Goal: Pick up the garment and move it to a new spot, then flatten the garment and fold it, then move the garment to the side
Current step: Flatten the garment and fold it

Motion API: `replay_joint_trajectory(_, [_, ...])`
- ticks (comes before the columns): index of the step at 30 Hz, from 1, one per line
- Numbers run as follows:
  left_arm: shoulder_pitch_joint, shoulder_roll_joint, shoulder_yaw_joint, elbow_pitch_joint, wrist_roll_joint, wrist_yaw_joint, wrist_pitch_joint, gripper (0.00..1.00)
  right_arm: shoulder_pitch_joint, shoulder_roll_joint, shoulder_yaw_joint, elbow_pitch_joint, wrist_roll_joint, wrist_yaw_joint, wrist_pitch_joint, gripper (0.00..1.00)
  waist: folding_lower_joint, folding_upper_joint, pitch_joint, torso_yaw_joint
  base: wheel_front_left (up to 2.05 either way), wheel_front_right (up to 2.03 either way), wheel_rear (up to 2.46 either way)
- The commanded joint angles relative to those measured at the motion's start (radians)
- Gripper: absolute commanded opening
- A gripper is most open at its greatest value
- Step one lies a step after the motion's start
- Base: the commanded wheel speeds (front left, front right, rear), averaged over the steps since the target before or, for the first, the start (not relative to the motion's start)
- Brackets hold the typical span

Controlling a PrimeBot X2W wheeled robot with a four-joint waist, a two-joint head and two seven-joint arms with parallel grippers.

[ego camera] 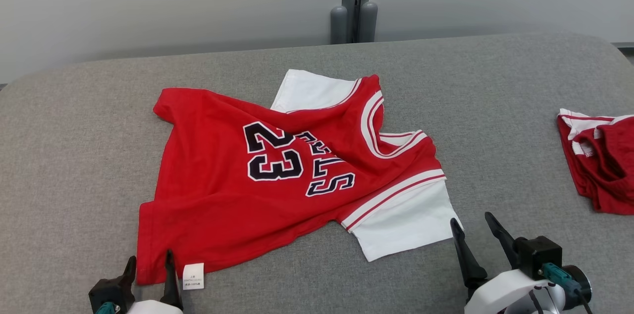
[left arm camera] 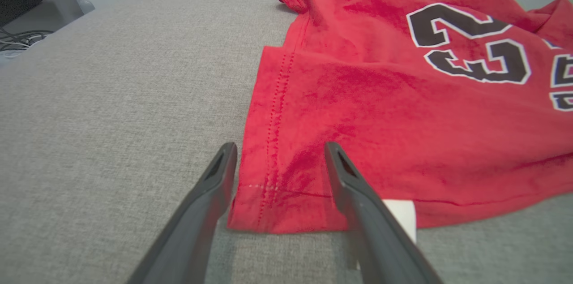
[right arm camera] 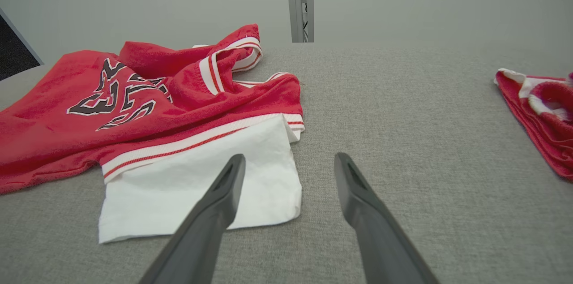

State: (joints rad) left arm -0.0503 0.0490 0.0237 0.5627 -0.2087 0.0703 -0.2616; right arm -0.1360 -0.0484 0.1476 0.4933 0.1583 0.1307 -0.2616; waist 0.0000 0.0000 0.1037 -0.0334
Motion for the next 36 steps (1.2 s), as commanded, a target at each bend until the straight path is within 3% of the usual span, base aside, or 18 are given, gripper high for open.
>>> replay_joint_trajectory(1, [-0.014,0.004,0.000,0.004,-0.003,-0.004,-0.005,1.00,-0.010,-0.006,0.003,0.009,-0.001,0.000,-0.005,1.00,0.0000,0.0000,0.006,0.002,0.00,0.00,0.00])
replay_joint_trajectory(18, [-0.027,0.004,0.003,0.027,-0.028,-0.015,-0.005,1.00,-0.043,-0.006,0.002,0.111,0.006,0.000,-0.005,1.00,0.0000,0.0000,0.021,0.009,0.00,0.00,0.00])
replay_joint_trajectory(21, [-0.029,0.004,0.000,0.025,-0.027,-0.018,-0.005,0.18,-0.046,-0.006,0.001,0.117,0.008,0.000,-0.005,1.00,0.0000,0.0000,0.022,0.011,0.00,0.00,0.00])
replay_joint_trajectory(22, [-0.029,0.004,-0.001,0.026,-0.027,-0.020,-0.005,0.00,-0.047,-0.006,0.001,0.124,0.008,0.000,-0.005,1.00,0.0000,0.0000,0.023,0.011,0.00,0.00,0.00])
replay_joint_trajectory(33, [-0.045,0.004,-0.021,0.027,-0.013,-0.028,-0.005,0.00,-0.086,-0.006,0.014,0.197,0.030,0.000,-0.005,1.00,0.0000,0.0000,0.037,0.032,0.00,0.00,0.00])
replay_joint_trajectory(34, [-0.045,0.004,-0.022,0.026,-0.011,-0.029,-0.005,0.00,-0.090,-0.006,0.018,0.211,0.035,0.000,-0.005,0.95,0.0000,0.0000,0.037,0.034,0.00,0.00,0.00])
replay_joint_trajectory(35, [-0.045,0.004,-0.024,0.023,-0.009,-0.031,-0.005,0.00,-0.096,-0.006,0.021,0.221,0.040,0.000,-0.005,0.46,0.0000,0.0000,0.039,0.036,0.00,0.00,0.00])
replay_joint_trajectory(36, [-0.046,0.004,-0.025,0.021,-0.009,-0.033,-0.005,0.00,-0.102,-0.006,0.023,0.230,0.043,0.000,-0.005,0.18,0.0000,0.0000,0.040,0.037,0.00,0.00,0.00])
